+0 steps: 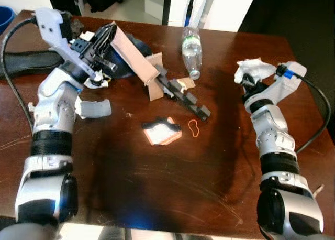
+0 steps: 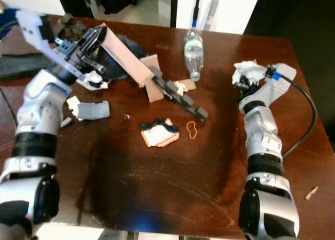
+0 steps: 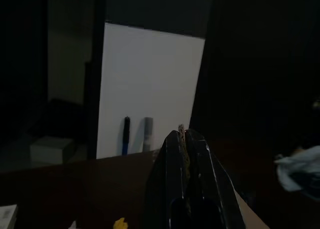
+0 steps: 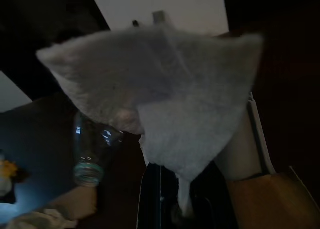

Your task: Picking trash to rubbish bin

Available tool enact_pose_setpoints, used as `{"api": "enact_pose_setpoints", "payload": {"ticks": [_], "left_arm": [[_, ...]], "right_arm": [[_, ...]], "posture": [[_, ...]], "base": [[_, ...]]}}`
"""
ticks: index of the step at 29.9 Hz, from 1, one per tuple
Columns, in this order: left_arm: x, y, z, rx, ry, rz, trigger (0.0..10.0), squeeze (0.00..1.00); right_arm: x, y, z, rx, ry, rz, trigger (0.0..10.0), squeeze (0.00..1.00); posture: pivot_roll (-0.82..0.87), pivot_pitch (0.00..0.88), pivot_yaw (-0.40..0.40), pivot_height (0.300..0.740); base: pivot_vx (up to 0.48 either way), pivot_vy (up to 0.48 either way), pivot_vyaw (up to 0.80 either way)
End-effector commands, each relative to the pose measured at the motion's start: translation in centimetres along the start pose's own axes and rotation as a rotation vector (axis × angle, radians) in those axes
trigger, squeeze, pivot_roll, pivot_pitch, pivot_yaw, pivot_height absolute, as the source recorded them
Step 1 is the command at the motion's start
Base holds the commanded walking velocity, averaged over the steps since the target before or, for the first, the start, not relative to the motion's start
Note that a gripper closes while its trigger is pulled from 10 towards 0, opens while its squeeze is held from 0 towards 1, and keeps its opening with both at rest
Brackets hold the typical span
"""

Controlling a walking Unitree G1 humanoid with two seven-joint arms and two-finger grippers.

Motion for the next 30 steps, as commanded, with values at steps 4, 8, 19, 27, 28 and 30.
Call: {"api": "enact_pose_setpoints", "payload": {"ticks": [4,8,19,27,28,30], "left_arm": [[-1.8,1.6,0.1,-0.038,0.024,0.046,0.0,0.0],[-2.8,2.1,1.0,-0.099,0.0,0.076,0.0,0.0],[-6.0,2.6,5.6,-0.447,-0.194,0.229,0.0,0.0],[-6.9,1.4,5.6,-0.508,-0.122,0.233,0.0,0.0],[-7.0,1.4,5.4,-0.506,-0.107,0.233,0.0,0.0],[-7.2,1.7,5.2,-0.523,-0.097,0.248,0.0,0.0]], "right_arm": [[0.2,-0.5,-0.1,0.039,0.003,-0.002,10.0,0.0],[0.4,-0.5,-0.5,0.054,0.018,-0.001,10.0,0.0],[1.0,-0.4,-1.7,0.148,0.08,0.019,10.0,0.0],[1.1,-0.8,-2.4,0.148,0.11,0.007,10.0,0.0],[1.1,-0.8,-2.4,0.149,0.111,0.006,10.0,0.0],[1.2,-0.8,-2.5,0.146,0.12,0.002,10.0,0.0]], "posture": [[0.06,0.151,-0.04,0.74],[0.08,0.143,-0.047,0.74],[0.11,0.135,-0.059,0.74],[0.11,0.136,-0.069,0.74],[0.11,0.136,-0.069,0.74],[0.11,0.132,-0.073,0.74]], "base": [[0.0,0.0,0.0],[0.0,0.0,0.0],[0.0,0.0,0.0],[0.0,0.0,0.0],[0.0,0.0,0.0],[0.0,0.0,0.0]]}}
Point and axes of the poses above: a point about 5 cm out from each wrist's last joint towards the gripper, its own x axis pointing out of the wrist towards the gripper, its own y axis along the axis of the wrist's last joint, z = x × y, the point moved 2 cm from there along x, pointing out of the wrist towards the gripper, and after that the axes turned 4 degrees about -x, right-handed, at the moved point
